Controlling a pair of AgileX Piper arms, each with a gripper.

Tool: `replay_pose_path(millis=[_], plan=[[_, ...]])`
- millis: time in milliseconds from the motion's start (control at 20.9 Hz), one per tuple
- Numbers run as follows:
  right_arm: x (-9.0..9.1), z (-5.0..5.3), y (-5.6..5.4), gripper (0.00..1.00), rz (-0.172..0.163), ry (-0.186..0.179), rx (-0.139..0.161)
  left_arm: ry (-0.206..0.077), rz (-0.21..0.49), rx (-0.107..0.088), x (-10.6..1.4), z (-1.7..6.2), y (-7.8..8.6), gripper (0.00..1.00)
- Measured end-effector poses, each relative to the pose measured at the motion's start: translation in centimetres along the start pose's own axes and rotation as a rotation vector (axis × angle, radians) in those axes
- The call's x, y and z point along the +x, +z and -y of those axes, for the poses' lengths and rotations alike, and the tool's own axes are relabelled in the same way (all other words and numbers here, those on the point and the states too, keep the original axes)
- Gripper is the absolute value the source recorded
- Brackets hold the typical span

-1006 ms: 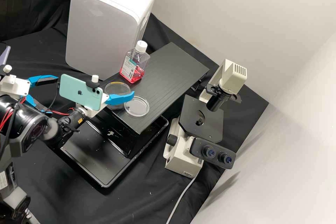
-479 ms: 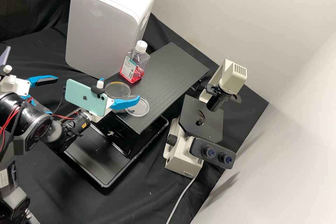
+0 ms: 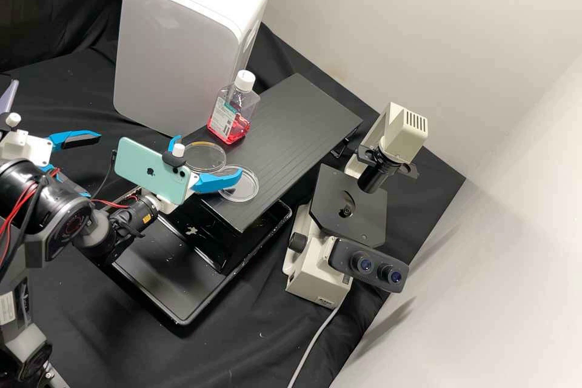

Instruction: Place the lid on the petri dish

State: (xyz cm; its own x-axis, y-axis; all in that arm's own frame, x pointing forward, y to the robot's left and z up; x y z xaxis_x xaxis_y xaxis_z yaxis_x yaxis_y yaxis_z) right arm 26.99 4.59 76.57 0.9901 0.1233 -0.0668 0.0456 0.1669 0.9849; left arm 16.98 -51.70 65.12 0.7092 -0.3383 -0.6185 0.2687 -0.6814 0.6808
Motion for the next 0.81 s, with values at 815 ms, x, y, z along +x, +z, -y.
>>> replay_pose_path(millis=[815], plan=[[0.01, -0.13, 0.18, 0.00, 0.003, 0.002, -0.003, -0.009, -0.002, 0.000, 0.05, 0.20, -0.04, 1.00]])
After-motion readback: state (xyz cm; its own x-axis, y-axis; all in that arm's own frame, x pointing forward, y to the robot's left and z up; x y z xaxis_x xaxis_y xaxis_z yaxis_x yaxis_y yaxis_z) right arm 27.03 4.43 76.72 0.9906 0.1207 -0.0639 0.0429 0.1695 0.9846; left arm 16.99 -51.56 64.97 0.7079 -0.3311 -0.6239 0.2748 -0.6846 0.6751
